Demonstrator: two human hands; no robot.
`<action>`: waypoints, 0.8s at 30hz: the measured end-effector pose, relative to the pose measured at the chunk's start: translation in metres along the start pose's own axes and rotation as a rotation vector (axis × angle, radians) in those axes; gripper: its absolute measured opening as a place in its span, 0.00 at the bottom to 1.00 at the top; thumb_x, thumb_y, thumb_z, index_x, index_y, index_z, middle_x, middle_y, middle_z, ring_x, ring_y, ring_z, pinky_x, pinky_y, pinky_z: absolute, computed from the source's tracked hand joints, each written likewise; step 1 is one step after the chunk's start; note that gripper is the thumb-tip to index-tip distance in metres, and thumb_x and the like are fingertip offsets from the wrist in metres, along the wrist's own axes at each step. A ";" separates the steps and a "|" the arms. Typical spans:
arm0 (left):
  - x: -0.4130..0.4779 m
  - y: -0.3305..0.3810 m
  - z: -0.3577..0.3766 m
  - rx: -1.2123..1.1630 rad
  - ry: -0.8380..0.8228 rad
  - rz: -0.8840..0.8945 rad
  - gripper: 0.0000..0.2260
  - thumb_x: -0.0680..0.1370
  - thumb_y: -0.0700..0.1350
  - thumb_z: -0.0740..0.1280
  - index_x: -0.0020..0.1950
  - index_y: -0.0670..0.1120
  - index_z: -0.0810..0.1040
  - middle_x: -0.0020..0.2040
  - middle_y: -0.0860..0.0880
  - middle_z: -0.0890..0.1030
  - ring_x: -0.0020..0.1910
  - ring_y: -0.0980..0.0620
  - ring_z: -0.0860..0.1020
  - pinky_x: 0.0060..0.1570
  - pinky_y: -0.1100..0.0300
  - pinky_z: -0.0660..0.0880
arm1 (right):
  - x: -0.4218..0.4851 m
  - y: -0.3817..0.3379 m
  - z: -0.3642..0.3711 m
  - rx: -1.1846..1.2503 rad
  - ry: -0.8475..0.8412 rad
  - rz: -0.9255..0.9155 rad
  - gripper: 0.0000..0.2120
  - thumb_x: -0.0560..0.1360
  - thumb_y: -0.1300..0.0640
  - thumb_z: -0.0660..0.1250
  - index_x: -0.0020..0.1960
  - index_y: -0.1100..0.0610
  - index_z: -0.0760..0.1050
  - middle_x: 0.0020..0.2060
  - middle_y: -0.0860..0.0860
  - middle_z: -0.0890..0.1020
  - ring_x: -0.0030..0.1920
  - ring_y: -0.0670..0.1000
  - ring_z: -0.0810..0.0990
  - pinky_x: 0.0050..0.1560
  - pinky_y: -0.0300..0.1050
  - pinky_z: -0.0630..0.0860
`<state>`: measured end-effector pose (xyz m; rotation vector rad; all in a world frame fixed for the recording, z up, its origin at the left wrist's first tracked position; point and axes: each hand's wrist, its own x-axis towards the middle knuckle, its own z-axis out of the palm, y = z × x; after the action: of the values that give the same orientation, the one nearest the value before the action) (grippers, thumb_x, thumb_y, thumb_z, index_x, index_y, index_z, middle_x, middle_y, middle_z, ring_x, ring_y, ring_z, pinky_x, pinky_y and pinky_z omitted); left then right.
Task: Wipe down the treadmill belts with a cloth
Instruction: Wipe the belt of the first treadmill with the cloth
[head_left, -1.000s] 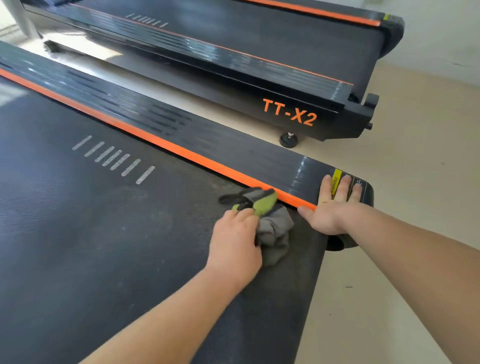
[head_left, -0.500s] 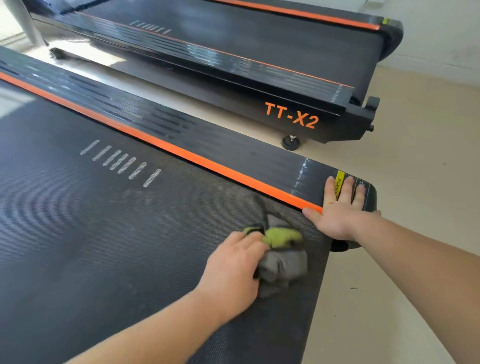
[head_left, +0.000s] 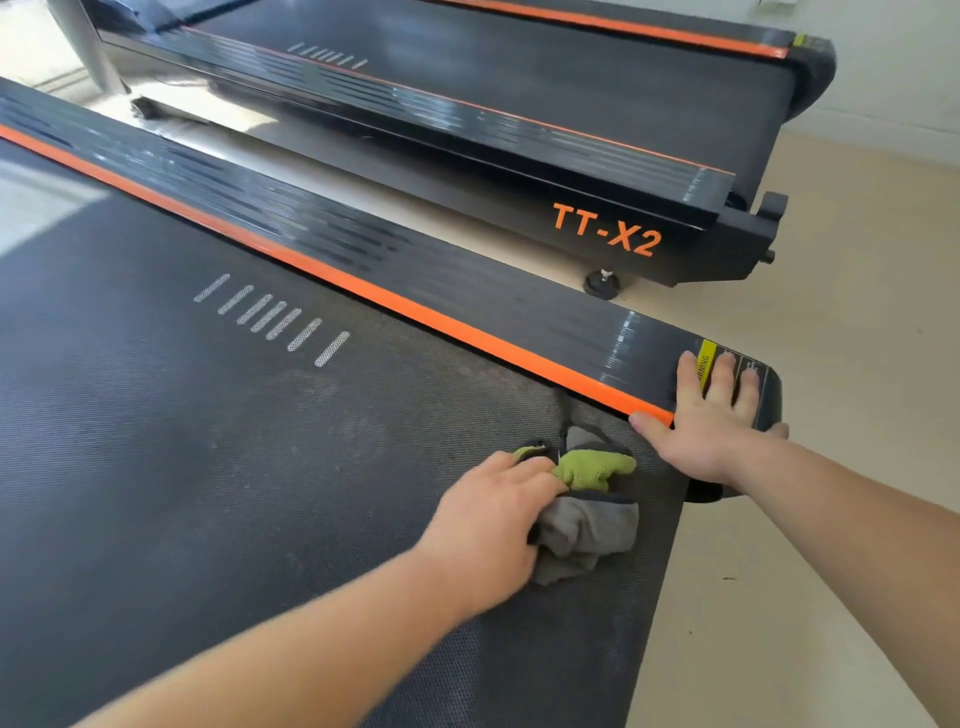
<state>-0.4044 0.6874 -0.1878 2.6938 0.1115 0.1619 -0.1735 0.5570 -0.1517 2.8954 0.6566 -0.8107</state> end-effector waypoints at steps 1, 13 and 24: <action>0.001 -0.019 -0.010 0.018 -0.036 0.035 0.23 0.66 0.42 0.62 0.60 0.51 0.77 0.62 0.57 0.77 0.56 0.49 0.74 0.54 0.52 0.76 | 0.001 0.001 0.000 0.002 -0.002 0.001 0.46 0.78 0.26 0.52 0.81 0.45 0.28 0.80 0.53 0.28 0.80 0.59 0.29 0.76 0.75 0.46; 0.016 0.024 0.015 0.027 -0.041 0.002 0.18 0.67 0.43 0.64 0.57 0.52 0.78 0.58 0.56 0.77 0.54 0.47 0.73 0.51 0.52 0.77 | 0.004 0.003 -0.001 -0.006 -0.021 0.001 0.47 0.78 0.25 0.51 0.81 0.45 0.27 0.79 0.53 0.27 0.80 0.60 0.29 0.76 0.75 0.47; 0.062 0.049 0.033 0.095 0.163 -0.300 0.11 0.71 0.41 0.70 0.52 0.49 0.76 0.55 0.51 0.77 0.52 0.43 0.73 0.44 0.51 0.75 | 0.006 0.002 -0.001 0.019 -0.026 -0.004 0.42 0.83 0.36 0.55 0.81 0.45 0.27 0.79 0.52 0.27 0.80 0.59 0.28 0.76 0.75 0.44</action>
<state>-0.3361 0.6355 -0.1902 2.7138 0.5813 0.2890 -0.1676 0.5573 -0.1537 2.8964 0.6554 -0.8578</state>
